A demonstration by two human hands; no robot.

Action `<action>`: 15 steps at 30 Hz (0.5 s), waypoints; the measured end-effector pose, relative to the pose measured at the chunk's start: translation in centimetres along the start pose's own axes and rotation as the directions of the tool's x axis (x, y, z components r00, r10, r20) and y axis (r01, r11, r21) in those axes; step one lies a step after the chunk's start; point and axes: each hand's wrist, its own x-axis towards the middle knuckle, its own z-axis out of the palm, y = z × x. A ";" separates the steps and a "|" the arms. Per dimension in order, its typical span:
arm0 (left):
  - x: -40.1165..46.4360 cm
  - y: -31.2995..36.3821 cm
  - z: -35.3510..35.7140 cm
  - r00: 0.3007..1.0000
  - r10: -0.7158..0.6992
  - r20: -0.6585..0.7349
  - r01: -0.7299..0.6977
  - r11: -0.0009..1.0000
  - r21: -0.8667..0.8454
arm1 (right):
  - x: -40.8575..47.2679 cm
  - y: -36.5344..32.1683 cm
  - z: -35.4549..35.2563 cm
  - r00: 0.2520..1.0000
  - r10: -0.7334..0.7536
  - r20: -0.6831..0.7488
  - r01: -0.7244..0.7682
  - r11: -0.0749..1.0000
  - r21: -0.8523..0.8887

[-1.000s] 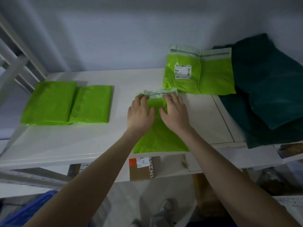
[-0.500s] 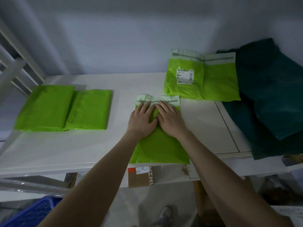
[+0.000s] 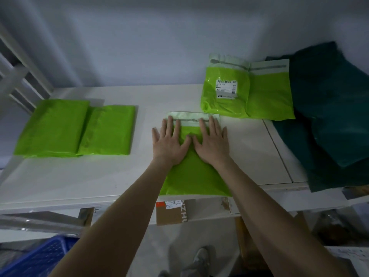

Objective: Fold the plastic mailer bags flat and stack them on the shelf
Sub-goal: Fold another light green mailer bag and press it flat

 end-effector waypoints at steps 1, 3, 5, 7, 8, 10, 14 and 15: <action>0.1 0.0 0.0 1.000 -0.011 0.000 0.011 1.000 -0.002 | 0.1 -0.1 0.0 1.000 0.002 0.010 -0.002 1.000 -0.022; 0.1 0.1 0.1 0.999 -0.035 -0.003 0.035 0.999 0.004 | 0.1 -0.2 -0.1 1.000 0.013 0.012 -0.012 0.998 -0.062; 0.1 0.2 0.2 0.998 -0.060 -0.015 0.060 0.998 0.013 | 0.0 -0.3 -0.2 0.999 0.044 0.000 -0.044 0.997 -0.068; 0.1 0.1 0.3 0.997 -0.067 -0.026 0.068 0.997 0.023 | -0.1 -0.3 -0.2 0.995 0.095 -0.012 -0.095 0.994 -0.046; 0.1 0.1 0.4 0.997 -0.066 -0.031 0.067 0.997 0.024 | -0.1 -0.3 -0.1 0.994 0.112 -0.016 -0.112 0.993 -0.034; 0.0 0.1 0.4 0.997 -0.060 -0.040 0.061 0.998 0.022 | -0.1 -0.2 -0.1 0.993 0.120 -0.014 -0.120 0.993 -0.012; 0.0 0.0 0.2 0.998 -0.054 -0.041 0.053 0.998 -0.014 | -0.2 -0.1 -0.1 0.994 0.105 -0.029 -0.104 0.994 0.038; -0.1 -0.1 0.1 0.998 -0.048 -0.043 0.046 0.998 -0.045 | -0.4 -0.2 -0.2 0.993 0.105 -0.047 -0.102 0.993 0.054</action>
